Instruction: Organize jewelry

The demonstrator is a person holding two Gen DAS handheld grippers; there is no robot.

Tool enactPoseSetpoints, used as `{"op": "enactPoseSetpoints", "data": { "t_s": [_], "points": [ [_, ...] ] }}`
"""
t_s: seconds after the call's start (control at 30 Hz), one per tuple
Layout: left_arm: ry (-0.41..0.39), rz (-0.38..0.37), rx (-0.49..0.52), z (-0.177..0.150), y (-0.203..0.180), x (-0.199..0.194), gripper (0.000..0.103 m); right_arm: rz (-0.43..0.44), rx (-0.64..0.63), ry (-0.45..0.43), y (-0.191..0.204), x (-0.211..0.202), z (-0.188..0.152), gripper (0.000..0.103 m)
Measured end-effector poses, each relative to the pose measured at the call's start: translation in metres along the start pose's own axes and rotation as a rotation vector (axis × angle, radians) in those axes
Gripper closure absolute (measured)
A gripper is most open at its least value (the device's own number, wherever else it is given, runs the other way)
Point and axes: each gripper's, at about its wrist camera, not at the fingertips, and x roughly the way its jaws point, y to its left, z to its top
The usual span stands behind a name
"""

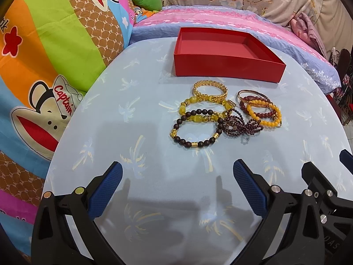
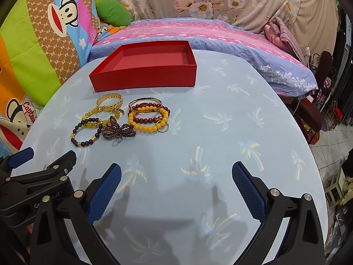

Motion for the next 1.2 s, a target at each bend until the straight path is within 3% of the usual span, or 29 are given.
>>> {"op": "enactPoseSetpoints", "data": {
  "t_s": [1.2],
  "points": [
    [0.009,0.002,-0.001,-0.0018,0.0024,0.0013,0.007,0.004,0.01,0.007,0.0001,0.0037,-0.0032,0.007]
  ]
}}
